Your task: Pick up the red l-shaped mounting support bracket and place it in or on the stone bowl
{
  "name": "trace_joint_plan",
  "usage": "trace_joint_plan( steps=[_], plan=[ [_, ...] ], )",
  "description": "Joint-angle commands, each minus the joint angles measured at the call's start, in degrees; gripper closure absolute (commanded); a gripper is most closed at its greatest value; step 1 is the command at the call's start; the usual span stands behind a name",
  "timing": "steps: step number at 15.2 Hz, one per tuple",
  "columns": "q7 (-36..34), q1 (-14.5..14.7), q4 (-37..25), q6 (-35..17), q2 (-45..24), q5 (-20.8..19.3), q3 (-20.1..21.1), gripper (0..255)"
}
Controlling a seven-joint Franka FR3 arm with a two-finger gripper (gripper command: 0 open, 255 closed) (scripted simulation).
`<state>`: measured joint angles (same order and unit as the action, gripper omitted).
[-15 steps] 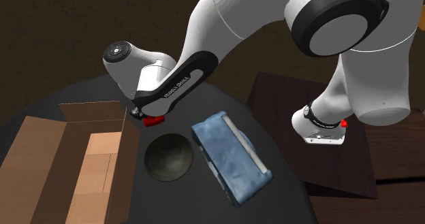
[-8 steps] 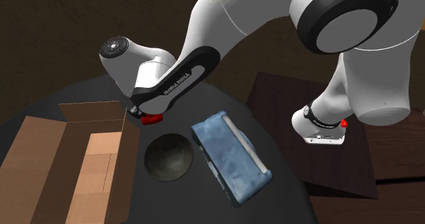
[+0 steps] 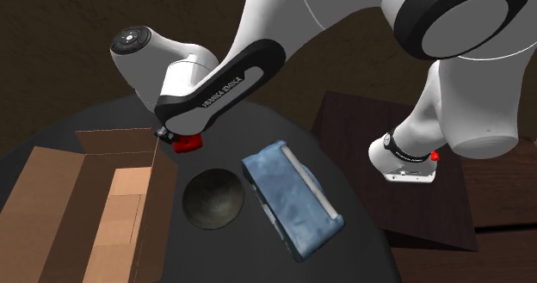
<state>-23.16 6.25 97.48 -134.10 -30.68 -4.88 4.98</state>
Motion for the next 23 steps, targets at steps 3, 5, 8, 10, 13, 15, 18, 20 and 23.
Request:
trace_joint_plan(
  steps=[3, 5, 8, 10, 13, 15, 18, 20, 23],
  plan=[
    [0.21, -0.09, -0.95, 2.38, 1.44, 0.23, 0.14, 255],
    [0.30, -0.13, -1.38, 3.57, 2.21, 0.35, 0.21, 255],
    [0.44, -0.18, -2.11, 5.39, 3.30, 0.51, 0.30, 255],
    [0.52, -0.20, -2.67, 6.62, 3.98, 0.62, 0.35, 255],
    [0.64, -0.24, -3.61, 8.51, 4.93, 0.77, 0.43, 255],
    [0.72, -0.26, -4.31, 9.79, 5.51, 0.86, 0.47, 255],
    [0.84, -0.28, -5.48, 11.75, 6.31, 0.99, 0.54, 255],
    [0.91, -0.29, -6.33, 13.07, 6.79, 1.07, 0.57, 255],
    [-1.14, 0.99, -2.72, 12.30, 9.57, 0.87, 1.12, 255]
  ],
)
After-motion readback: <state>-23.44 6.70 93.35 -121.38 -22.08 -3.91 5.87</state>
